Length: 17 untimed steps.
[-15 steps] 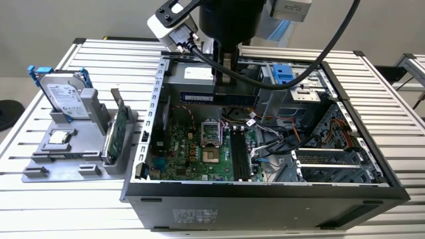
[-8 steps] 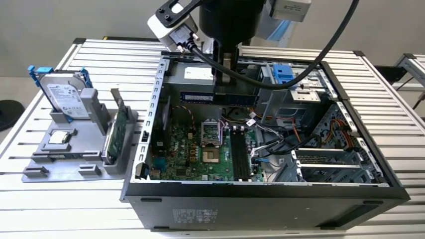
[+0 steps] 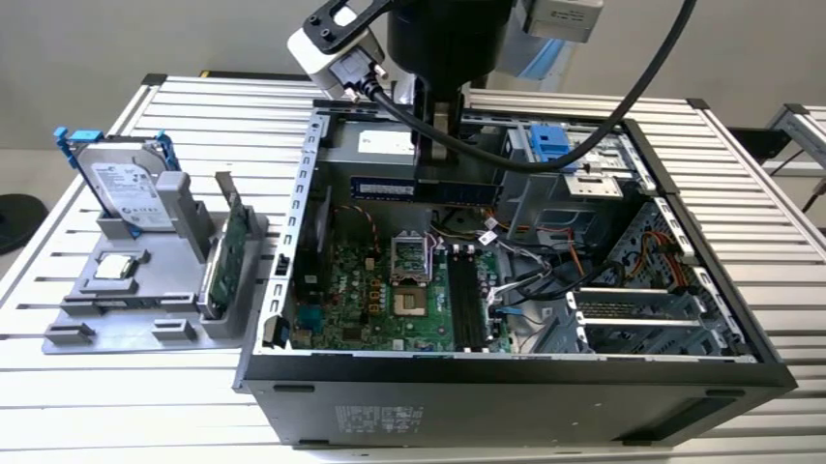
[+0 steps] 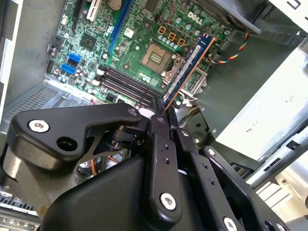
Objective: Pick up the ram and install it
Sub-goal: 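Pick up the ram and move it above insertion slot, then insert the ram into the slot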
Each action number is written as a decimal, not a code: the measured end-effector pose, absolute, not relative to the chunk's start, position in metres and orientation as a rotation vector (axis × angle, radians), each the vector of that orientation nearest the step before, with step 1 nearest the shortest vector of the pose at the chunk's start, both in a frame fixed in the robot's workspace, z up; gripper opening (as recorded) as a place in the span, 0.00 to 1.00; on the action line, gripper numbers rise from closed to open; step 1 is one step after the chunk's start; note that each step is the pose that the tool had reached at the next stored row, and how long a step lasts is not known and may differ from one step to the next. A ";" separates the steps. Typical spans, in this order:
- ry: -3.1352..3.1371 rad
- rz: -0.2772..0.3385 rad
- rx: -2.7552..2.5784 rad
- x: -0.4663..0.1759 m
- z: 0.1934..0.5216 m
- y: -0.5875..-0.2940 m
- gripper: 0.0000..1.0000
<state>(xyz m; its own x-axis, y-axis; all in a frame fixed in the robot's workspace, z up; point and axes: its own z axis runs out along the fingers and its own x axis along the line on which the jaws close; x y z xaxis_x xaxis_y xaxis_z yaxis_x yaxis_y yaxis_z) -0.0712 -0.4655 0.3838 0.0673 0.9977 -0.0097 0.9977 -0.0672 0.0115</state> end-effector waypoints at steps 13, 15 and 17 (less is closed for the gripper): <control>2.135 0.001 2.284 -0.071 0.383 -0.463 0.00; 2.135 0.001 2.284 -0.071 0.383 -0.463 0.00; 2.135 0.001 2.284 -0.071 0.383 -0.463 0.00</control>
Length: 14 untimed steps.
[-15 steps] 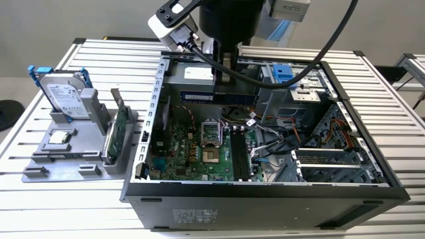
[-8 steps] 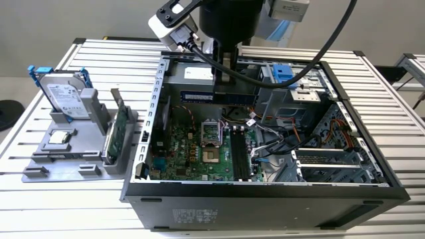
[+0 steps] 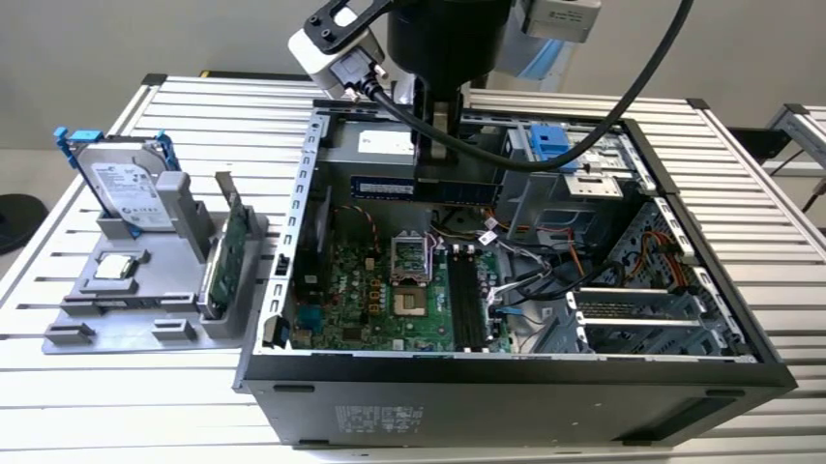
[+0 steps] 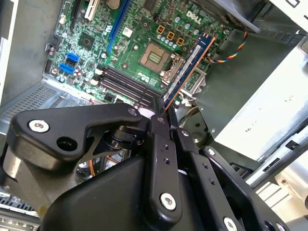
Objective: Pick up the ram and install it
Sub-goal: 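Insert the ram into the slot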
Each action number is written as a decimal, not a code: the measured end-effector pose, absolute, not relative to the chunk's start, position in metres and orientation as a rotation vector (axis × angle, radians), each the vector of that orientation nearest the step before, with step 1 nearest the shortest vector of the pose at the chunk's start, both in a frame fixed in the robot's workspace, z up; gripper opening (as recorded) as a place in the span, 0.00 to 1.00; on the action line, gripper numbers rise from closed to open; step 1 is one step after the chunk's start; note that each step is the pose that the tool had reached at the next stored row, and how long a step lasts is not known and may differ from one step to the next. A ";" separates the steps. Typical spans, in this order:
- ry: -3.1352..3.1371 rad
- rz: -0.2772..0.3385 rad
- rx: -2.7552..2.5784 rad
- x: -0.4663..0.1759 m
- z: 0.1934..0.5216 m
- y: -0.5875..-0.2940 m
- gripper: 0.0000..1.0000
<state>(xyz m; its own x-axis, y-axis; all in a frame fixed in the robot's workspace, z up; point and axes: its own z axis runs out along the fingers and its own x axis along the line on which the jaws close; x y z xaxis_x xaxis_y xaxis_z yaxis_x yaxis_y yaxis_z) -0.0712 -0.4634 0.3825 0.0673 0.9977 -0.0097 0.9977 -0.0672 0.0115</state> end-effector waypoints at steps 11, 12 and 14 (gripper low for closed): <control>2.135 0.001 2.284 -0.067 0.380 -0.459 0.00; 2.135 0.001 2.284 -0.066 0.380 -0.459 0.00; 2.135 0.001 2.284 -0.063 0.380 -0.457 0.00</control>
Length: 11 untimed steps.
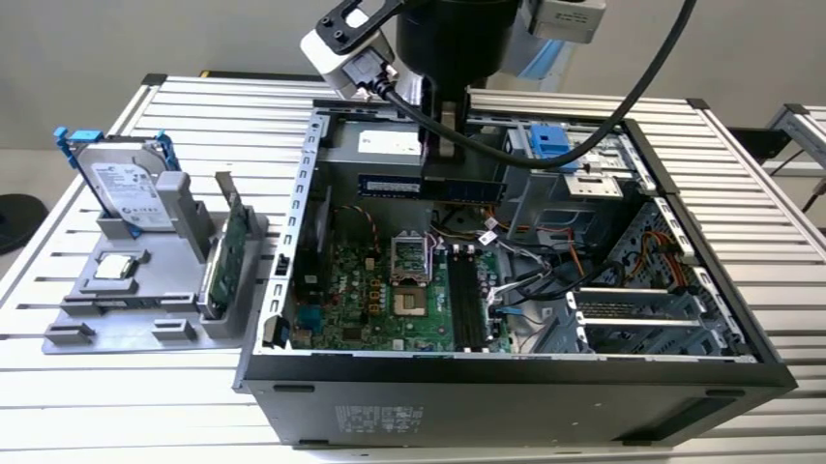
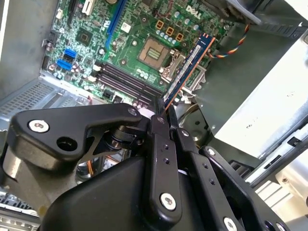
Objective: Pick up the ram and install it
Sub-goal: 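Insert the ram into the slot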
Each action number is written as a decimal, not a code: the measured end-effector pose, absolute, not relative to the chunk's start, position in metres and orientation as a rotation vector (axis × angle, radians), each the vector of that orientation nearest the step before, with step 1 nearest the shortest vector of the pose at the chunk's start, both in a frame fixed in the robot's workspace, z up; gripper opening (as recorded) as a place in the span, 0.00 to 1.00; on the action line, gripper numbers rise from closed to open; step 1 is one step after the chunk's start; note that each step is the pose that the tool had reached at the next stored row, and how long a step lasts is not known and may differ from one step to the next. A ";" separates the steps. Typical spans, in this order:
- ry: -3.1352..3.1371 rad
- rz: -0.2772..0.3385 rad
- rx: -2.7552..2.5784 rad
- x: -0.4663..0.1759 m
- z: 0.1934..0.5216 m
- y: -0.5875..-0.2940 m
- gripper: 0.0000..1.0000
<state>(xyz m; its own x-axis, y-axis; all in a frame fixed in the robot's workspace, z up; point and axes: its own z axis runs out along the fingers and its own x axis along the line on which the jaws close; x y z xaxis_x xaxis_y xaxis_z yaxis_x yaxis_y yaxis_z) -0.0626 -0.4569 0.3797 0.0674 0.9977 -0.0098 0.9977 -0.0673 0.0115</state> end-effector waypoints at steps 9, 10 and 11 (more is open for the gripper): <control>2.135 0.001 2.284 -0.048 0.378 -0.445 0.00; 2.135 0.001 2.284 -0.046 0.378 -0.443 0.00; 2.135 0.001 2.284 -0.045 0.378 -0.441 0.00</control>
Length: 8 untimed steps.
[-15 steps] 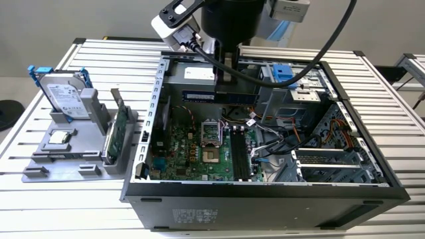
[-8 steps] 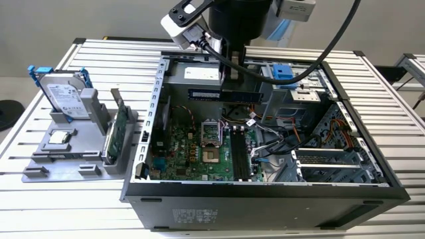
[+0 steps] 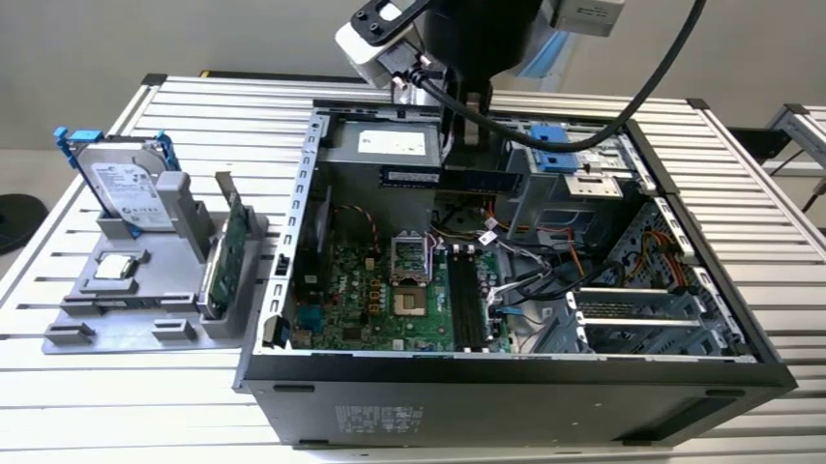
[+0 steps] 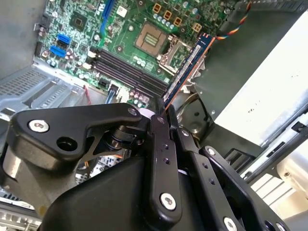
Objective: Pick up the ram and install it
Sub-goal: 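Insert the ram into the slot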
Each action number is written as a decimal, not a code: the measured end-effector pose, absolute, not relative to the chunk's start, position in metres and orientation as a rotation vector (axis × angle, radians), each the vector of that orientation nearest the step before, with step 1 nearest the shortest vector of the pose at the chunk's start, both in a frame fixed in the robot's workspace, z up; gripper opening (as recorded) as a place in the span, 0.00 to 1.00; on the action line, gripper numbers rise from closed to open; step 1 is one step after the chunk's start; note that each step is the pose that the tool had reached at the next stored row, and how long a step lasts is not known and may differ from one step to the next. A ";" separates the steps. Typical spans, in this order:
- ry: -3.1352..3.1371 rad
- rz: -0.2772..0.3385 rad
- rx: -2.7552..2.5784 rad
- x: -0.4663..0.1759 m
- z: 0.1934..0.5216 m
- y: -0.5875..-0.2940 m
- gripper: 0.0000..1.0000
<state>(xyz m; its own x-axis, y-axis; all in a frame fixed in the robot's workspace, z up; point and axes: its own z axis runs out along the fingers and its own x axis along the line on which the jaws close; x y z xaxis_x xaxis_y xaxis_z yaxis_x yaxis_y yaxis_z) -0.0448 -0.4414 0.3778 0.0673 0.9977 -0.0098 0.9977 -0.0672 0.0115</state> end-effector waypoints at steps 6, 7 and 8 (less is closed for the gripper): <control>2.135 0.001 2.284 -0.037 0.377 -0.432 0.00; 2.135 0.001 2.284 -0.036 0.376 -0.431 0.00; 2.135 0.001 2.284 -0.035 0.376 -0.429 0.00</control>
<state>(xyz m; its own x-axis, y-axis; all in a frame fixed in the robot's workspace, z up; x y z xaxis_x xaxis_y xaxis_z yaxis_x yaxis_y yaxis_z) -0.0345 -0.4294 0.3761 0.0675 0.9977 -0.0098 0.9977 -0.0674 0.0115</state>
